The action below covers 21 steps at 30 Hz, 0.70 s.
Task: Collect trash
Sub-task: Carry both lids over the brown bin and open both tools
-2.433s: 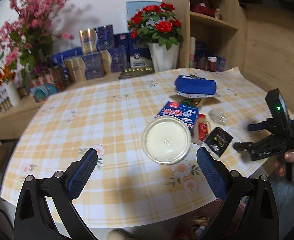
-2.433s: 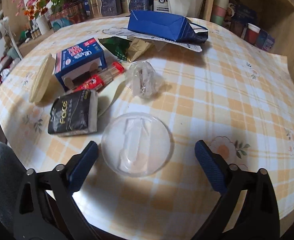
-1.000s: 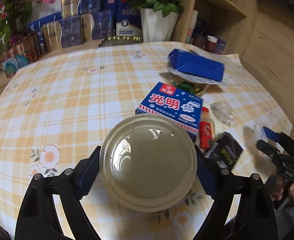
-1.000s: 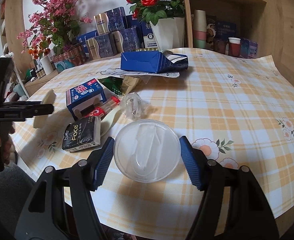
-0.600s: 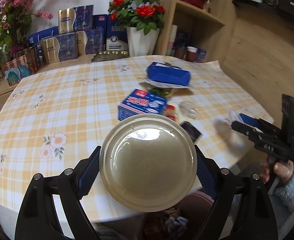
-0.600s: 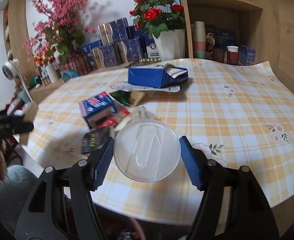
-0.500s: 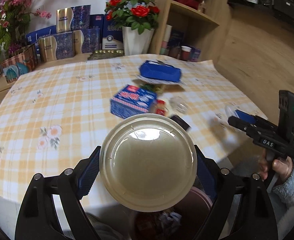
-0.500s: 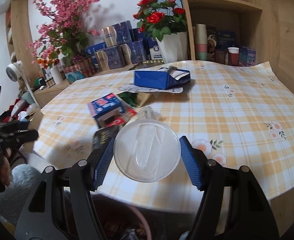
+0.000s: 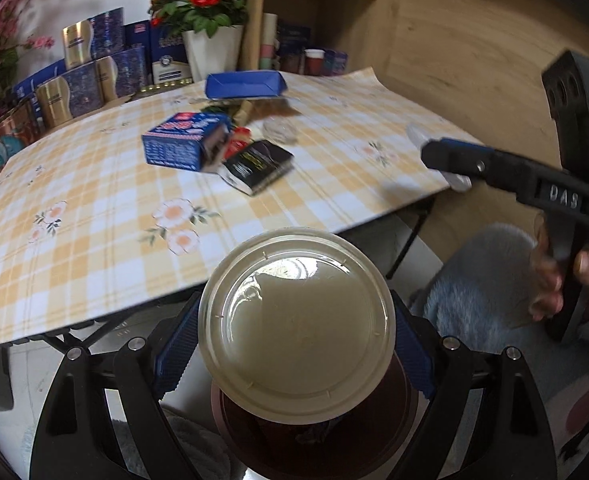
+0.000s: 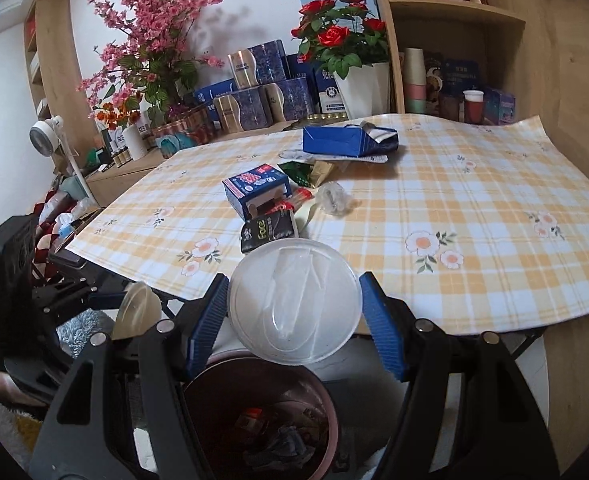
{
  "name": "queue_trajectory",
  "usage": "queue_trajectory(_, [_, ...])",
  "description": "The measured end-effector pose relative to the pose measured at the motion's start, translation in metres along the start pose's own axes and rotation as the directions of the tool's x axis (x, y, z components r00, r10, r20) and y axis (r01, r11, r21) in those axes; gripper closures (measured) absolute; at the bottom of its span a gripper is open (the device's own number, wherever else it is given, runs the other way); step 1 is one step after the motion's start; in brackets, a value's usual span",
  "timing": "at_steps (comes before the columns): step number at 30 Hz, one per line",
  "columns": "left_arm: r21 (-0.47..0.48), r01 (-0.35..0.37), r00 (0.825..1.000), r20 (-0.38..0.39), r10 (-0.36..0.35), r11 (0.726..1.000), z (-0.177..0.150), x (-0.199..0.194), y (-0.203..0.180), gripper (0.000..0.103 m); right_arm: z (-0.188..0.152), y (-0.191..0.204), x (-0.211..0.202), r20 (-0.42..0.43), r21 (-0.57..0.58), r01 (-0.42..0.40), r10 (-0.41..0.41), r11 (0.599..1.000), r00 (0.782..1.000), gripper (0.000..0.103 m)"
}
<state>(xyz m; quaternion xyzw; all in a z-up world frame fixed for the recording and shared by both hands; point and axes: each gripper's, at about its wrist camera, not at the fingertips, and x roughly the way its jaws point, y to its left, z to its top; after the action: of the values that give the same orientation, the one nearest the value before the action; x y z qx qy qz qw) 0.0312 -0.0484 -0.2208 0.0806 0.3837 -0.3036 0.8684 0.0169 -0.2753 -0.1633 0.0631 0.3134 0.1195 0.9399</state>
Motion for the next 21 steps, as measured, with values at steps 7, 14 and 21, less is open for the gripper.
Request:
queue_trajectory(7, [0.003,0.03,0.997,-0.072,-0.029,1.0,-0.008,0.02,0.001,0.017,-0.008,-0.009,0.014,-0.02,0.051,0.031,-0.03,0.998,0.999,0.036])
queue_trajectory(14, [-0.053,0.054,0.994,-0.09,-0.059,0.997,-0.011,0.031,0.009,0.017,-0.012,0.006,0.023,-0.05,-0.015,0.022,-0.023,1.0,0.998,0.036])
queue_trajectory(21, [-0.053,0.071,0.996,-0.055,-0.074,0.996,-0.008,0.024,0.007,0.009,-0.014,0.008,0.024,-0.055,-0.027,0.02,-0.022,0.999,0.998,0.036])
